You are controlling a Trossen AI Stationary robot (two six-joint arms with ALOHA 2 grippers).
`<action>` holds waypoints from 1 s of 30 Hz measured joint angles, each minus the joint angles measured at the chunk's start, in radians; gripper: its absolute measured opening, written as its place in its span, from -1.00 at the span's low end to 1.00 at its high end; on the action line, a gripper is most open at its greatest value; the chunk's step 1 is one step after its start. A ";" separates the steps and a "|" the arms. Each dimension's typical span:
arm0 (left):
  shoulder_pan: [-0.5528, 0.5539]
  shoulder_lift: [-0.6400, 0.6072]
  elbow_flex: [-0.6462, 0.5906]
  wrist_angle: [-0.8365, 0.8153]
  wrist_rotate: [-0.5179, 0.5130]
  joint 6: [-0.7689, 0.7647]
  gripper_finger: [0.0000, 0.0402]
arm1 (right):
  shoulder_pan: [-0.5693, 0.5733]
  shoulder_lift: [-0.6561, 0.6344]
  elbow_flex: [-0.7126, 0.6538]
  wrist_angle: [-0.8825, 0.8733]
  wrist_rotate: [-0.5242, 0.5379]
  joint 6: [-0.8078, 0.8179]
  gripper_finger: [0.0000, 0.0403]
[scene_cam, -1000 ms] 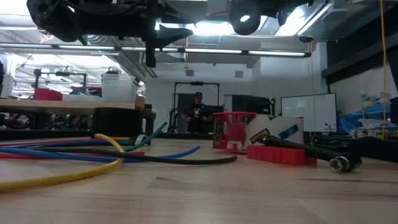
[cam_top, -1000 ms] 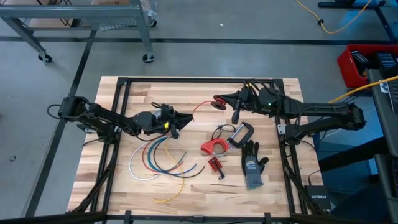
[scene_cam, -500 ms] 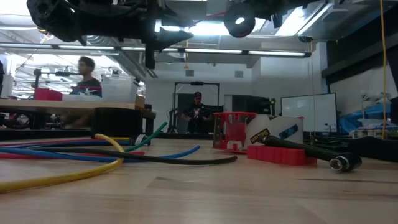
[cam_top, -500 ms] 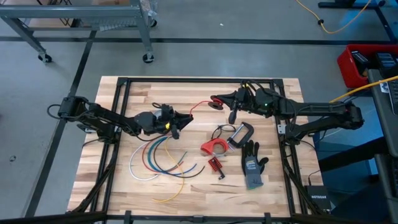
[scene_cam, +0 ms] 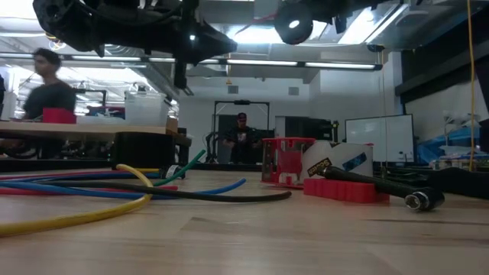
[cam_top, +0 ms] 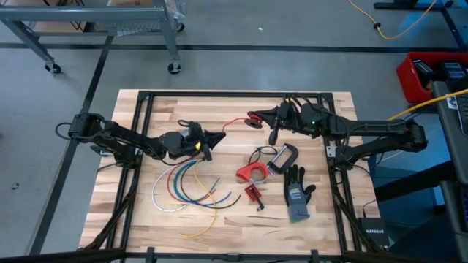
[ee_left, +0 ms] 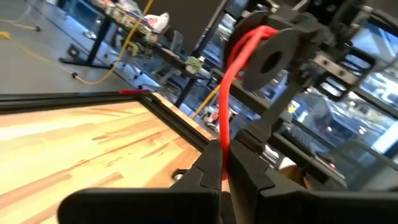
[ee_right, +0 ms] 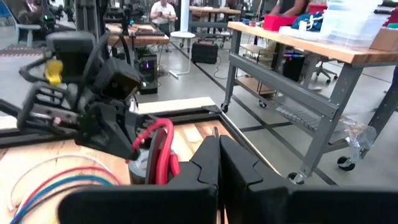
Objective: Coil cords
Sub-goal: Coil the red wire onto the spool
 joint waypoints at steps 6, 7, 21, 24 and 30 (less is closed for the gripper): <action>0.027 0.000 0.000 0.000 -0.020 -0.048 -0.99 | 0.000 0.000 -0.001 0.084 0.000 0.006 -0.98; 0.033 0.000 0.000 0.000 -0.020 -0.065 -0.99 | 0.000 0.000 -0.001 0.103 0.000 0.006 -0.98; 0.071 0.123 0.310 -0.354 0.125 -0.098 -1.00 | 0.000 0.142 -0.001 0.366 0.066 -0.008 -0.98; 0.071 0.163 0.382 -0.432 0.174 -0.090 -1.00 | 0.000 0.153 -0.001 0.369 0.104 -0.027 -0.98; 0.072 0.231 0.467 -0.473 0.235 -0.128 -1.00 | 0.001 0.154 -0.001 0.364 0.153 -0.063 -0.98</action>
